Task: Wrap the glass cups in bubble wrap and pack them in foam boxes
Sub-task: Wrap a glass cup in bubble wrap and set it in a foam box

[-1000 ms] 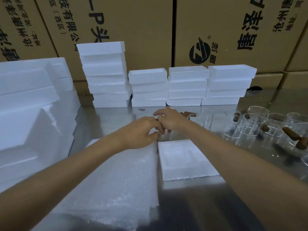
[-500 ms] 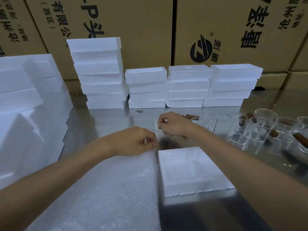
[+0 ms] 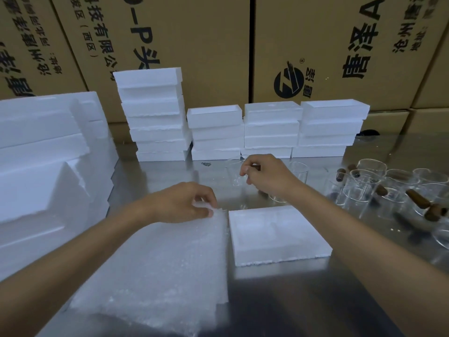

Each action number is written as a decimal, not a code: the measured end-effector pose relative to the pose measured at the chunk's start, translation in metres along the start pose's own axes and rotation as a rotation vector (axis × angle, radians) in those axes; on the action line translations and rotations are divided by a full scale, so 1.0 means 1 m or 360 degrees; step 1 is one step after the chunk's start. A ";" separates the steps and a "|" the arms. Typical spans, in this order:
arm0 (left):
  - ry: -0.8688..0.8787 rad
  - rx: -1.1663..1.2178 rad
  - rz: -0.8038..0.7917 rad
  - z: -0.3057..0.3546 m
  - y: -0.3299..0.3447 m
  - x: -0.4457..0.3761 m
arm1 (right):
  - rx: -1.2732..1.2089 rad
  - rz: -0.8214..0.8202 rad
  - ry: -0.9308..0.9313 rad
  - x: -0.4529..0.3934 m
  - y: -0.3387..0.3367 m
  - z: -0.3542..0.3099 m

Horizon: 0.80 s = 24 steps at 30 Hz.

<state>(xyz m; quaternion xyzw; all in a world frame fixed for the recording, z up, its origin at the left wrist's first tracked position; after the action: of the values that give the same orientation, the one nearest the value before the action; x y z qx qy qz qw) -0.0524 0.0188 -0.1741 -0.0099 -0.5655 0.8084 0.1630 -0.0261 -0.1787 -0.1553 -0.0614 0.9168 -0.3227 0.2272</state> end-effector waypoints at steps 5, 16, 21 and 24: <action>0.0137 0.0169 0.0478 0.016 -0.014 0.021 | -0.0118 0.0172 -0.0005 0.029 -0.027 -0.015; 0.0043 0.0523 0.0749 0.072 -0.004 0.054 | -0.0492 0.0381 0.0183 0.113 -0.061 -0.024; -0.0376 0.0221 0.0631 0.063 0.027 0.063 | -0.0583 0.0479 0.0285 0.149 -0.071 -0.016; -0.0576 0.0161 0.0381 0.058 0.050 0.068 | -0.0715 0.0485 0.0366 0.162 -0.069 -0.013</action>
<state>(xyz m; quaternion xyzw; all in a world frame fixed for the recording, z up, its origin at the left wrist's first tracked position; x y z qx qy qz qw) -0.1410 -0.0307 -0.1875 0.0765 -0.5391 0.8379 -0.0380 -0.1787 -0.2679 -0.1648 0.0651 0.9837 -0.0785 0.1484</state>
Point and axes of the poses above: each hand's wrist, its own x-axis away from the middle knuckle, its own y-axis out of the palm, z = x × y, the point moved 5 cm from there along -x, towards the middle knuckle, and after that the axes turned 15 degrees about -y, right-handed, at the moved point
